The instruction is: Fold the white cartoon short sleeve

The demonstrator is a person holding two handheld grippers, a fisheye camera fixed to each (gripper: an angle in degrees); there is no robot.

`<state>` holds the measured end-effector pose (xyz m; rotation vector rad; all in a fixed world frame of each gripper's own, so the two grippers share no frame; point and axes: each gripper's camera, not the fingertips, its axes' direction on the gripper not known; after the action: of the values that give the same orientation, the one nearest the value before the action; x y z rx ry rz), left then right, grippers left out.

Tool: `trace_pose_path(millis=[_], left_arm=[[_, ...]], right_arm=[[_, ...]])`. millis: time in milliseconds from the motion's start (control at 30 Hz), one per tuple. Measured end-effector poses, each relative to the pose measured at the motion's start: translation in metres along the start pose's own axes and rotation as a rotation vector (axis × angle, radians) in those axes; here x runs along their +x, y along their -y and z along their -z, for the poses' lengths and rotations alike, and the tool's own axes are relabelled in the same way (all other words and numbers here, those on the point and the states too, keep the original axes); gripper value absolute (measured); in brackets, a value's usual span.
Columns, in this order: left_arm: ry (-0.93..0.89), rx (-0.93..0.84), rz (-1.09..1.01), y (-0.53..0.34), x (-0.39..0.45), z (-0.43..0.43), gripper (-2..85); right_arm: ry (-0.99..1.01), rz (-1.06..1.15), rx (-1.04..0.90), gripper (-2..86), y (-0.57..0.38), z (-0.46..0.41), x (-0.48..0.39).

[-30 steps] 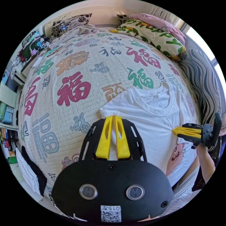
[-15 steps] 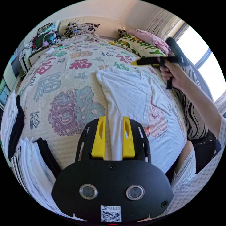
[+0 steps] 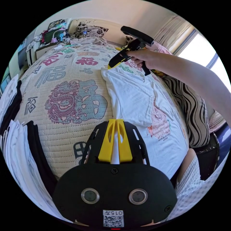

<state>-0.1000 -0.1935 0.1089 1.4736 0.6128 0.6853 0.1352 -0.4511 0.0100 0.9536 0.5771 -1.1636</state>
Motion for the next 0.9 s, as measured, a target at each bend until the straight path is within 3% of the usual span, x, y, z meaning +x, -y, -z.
trace_pose_path(millis=[133,233,300,367,567,900], left_arm=[[-0.049,0.035,0.061,-0.004,-0.015,0.01,2.3],[-0.066,0.075,0.086,-0.006,-0.021,0.018,5.4],[-0.077,0.059,0.08,-0.004,-0.022,0.013,5.9],[-0.06,0.004,0.051,0.0,-0.022,0.0,3.9],[-0.05,0.054,0.058,-0.006,-0.028,0.008,-0.5],[-0.03,0.044,0.132,-0.013,-0.033,0.005,-0.5]], right_arm=[[-0.006,0.03,-0.051,2.2,0.018,-0.022,-0.002],[0.102,0.036,-0.099,5.6,0.029,-0.042,0.001],[0.042,0.057,-0.123,4.4,0.034,-0.053,-0.003],[-0.025,0.107,-0.111,1.6,0.039,-0.058,-0.011],[-0.048,0.082,-0.057,-0.6,0.057,-0.052,-0.006],[0.025,0.015,-0.056,3.8,0.068,-0.041,0.021]])
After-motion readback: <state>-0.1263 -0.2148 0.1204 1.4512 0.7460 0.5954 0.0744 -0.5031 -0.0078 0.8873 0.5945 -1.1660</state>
